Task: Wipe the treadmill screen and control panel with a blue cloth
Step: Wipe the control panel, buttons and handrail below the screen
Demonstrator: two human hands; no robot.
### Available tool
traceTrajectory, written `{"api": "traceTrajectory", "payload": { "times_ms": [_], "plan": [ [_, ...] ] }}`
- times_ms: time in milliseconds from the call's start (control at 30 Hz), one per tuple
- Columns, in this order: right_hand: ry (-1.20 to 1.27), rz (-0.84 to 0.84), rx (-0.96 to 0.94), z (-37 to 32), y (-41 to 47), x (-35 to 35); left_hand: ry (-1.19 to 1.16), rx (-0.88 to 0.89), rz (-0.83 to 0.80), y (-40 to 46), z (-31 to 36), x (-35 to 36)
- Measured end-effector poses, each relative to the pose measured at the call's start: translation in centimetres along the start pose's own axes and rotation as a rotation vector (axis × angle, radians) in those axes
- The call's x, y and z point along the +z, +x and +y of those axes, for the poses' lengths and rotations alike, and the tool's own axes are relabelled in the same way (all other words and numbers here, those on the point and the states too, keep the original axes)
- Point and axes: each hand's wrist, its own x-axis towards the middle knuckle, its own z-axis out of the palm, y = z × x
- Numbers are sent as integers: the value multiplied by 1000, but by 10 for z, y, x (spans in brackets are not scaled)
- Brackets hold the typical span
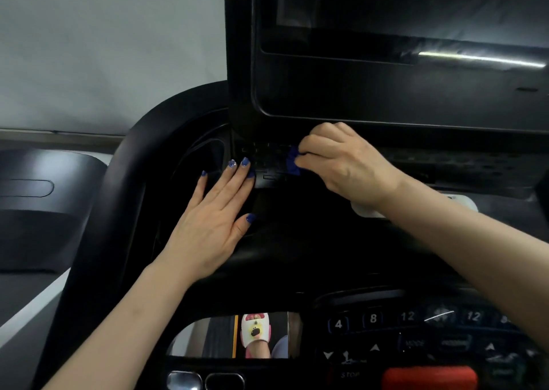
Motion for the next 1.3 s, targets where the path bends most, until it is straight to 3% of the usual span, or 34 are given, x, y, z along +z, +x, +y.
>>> {"api": "traceTrajectory", "payload": {
  "times_ms": [600,1100,1300],
  "plan": [
    [213,-89,56,-8,-18,-6,28,23,-31,9,18,-1],
    [96,-76,157,31,-65,-39,28,2,-42,10,21,-3],
    [42,-94,62,32,-62,-32,-24,32,-53,24,52,-10]
  ]
}}
